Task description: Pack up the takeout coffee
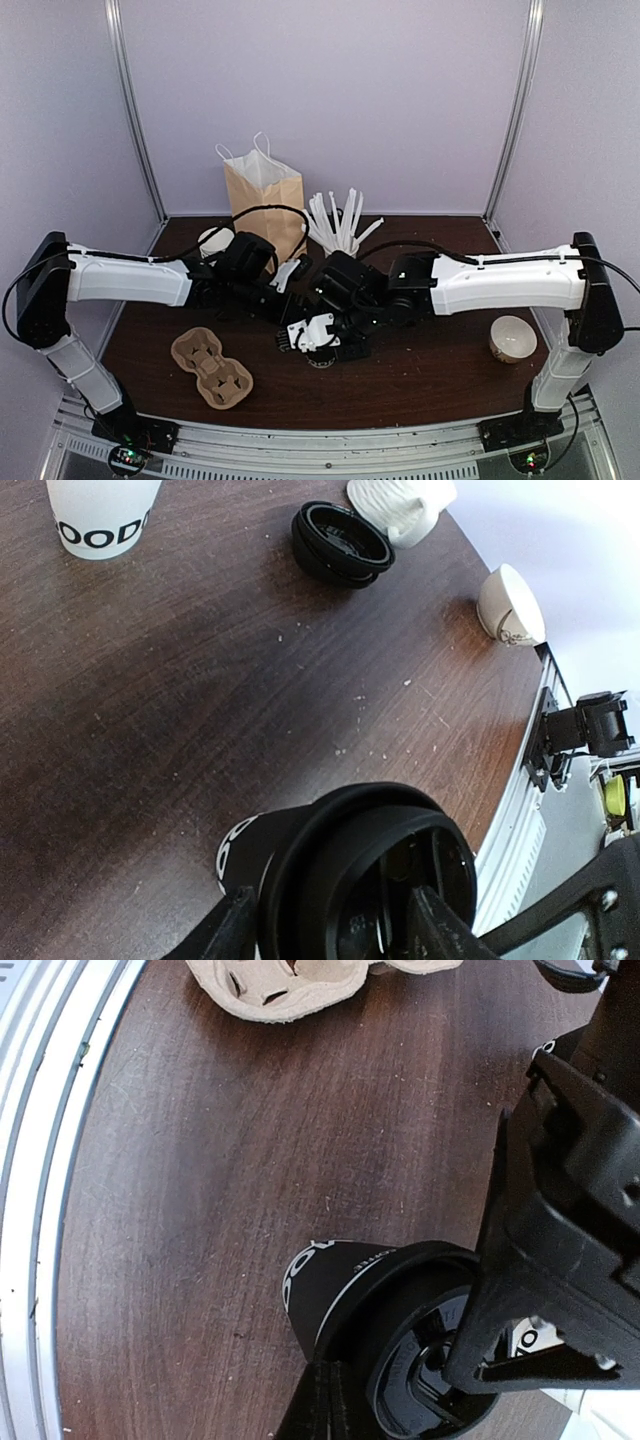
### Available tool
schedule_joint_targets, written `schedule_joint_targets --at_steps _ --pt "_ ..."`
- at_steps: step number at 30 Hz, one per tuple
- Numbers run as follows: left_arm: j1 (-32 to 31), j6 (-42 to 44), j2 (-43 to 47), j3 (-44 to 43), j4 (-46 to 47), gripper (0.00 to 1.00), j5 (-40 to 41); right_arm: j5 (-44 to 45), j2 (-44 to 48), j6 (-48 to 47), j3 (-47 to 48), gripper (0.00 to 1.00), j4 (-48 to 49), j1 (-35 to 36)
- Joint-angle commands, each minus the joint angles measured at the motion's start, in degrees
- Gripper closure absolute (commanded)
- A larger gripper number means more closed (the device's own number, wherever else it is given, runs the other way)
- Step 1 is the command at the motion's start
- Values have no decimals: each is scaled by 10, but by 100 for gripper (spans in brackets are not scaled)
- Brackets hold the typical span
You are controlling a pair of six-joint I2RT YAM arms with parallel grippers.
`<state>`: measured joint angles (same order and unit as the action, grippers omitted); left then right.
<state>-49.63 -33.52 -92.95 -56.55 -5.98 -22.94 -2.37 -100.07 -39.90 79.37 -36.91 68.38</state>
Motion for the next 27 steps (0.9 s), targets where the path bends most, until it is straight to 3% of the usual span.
schedule_joint_targets --at_steps 1,14,18,27 --pt "-4 17 30 -16 -16 46 12 -25 20 25 48 95 -79 -5" --pt "-4 59 96 -58 -142 38 114 -79 71 69 72 86 -127 -54" --pt "-7 -3 122 -31 -168 42 126 -123 83 98 56 78 -108 -107" --pt "-38 -163 184 63 -115 53 95 -346 33 221 31 77 -45 -249"
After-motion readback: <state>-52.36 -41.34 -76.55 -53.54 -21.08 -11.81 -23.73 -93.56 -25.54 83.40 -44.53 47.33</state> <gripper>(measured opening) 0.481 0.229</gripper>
